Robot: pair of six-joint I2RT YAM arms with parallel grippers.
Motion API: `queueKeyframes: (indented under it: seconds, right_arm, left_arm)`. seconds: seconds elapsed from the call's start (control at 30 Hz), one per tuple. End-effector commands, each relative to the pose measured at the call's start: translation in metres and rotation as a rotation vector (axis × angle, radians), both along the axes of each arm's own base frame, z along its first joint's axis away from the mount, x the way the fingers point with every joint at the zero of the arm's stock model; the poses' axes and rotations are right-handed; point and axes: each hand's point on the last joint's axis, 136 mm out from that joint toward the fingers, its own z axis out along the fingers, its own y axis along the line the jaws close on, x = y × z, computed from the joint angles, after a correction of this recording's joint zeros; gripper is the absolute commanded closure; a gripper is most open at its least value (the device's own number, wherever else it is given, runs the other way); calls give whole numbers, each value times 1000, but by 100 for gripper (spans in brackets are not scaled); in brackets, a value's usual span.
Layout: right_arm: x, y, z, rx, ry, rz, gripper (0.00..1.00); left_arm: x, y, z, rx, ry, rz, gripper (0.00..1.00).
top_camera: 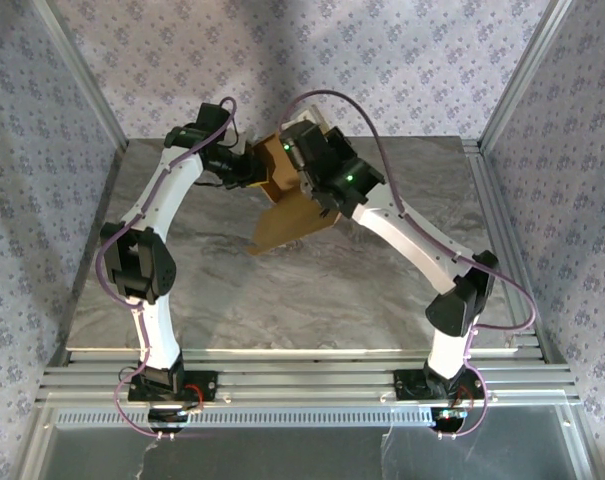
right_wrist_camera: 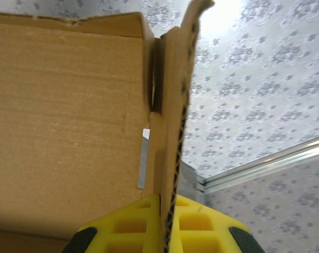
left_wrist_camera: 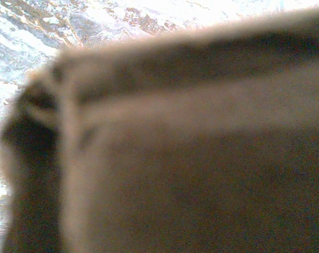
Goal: Fold the paper box
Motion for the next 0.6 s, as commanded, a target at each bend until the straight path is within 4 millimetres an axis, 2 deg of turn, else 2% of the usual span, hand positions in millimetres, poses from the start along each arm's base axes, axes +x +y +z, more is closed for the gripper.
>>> queueKeyframes:
  seconds: [0.0, 0.2, 0.27, 0.3, 0.4, 0.57]
  right_arm:
    - [-1, -13, 21, -42, -81, -82, 94]
    - [-4, -27, 42, 174, -18, -6, 64]
    - [-5, -31, 48, 243, 5, 26, 59]
    - [-6, -31, 49, 260, 10, 38, 59]
    - [-4, -36, 43, 263, 37, 30, 72]
    - [-4, -49, 28, 242, 58, -36, 81]
  left_arm:
    - [-6, -8, 2, -3, 16, -31, 100]
    - [-8, -7, 4, 1, 23, -29, 100]
    - [-9, -7, 4, 4, 26, -25, 100]
    - [-9, -7, 4, 4, 26, -25, 100]
    - [-9, -8, 6, 2, 22, -24, 100]
    - [-10, -9, 7, 0, 21, -28, 100]
